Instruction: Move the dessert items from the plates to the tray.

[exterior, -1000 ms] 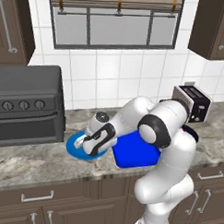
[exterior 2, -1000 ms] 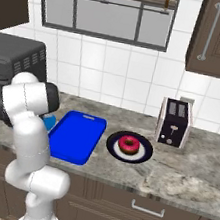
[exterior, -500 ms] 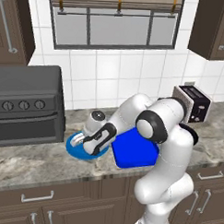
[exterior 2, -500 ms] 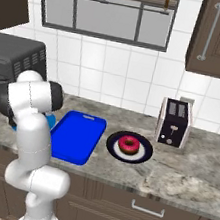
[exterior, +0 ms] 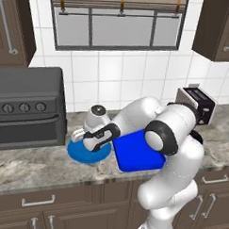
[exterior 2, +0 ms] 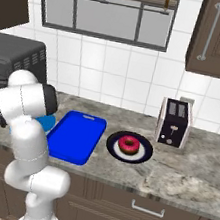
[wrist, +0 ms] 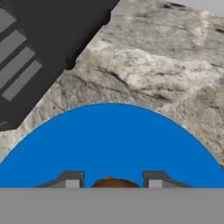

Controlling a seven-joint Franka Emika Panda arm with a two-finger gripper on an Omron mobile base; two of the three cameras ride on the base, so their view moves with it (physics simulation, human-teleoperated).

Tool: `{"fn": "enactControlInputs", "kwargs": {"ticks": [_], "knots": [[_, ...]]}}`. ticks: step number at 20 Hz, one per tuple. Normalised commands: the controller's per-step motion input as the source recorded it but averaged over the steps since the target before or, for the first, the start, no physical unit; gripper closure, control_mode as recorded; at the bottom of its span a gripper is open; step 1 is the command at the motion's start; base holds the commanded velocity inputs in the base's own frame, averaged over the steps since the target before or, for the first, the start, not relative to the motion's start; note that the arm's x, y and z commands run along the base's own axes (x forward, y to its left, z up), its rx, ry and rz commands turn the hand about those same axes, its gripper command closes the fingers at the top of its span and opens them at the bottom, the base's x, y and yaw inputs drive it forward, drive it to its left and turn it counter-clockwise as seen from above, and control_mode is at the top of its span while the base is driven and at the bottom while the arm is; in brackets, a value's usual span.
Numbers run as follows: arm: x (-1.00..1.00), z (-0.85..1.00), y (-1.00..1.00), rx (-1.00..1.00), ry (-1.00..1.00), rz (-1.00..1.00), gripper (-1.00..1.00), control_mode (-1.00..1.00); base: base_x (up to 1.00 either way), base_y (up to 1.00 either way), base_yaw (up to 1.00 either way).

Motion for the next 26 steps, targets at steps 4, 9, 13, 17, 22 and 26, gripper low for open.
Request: {"fn": "enactControlInputs", "kwargs": {"ticks": [4, 9, 13, 17, 22, 26], "knots": [[0.00, 0.74, -0.55, 0.00, -0.01, 0.00, 1.00, -1.00, 0.00, 0.00, 0.00], [-0.01, 0.53, -0.97, 0.00, -0.02, 0.00, 1.00, -1.00, 0.00, 0.00, 0.00], [0.00, 0.49, -0.99, 0.00, 0.00, 0.00, 1.00, -1.00, 0.00, 0.00, 0.00], [-0.03, 0.20, -0.88, 0.00, 0.00, 0.00, 1.00, -1.00, 0.00, 0.00, 0.00], [0.00, -0.03, -0.42, -0.06, 0.14, -0.04, 1.00, -1.00, 0.00, 0.00, 0.00], [-0.01, -0.09, -0.33, -0.04, 0.17, -0.04, 1.00, -1.00, 0.00, 0.00, 0.00]]}}
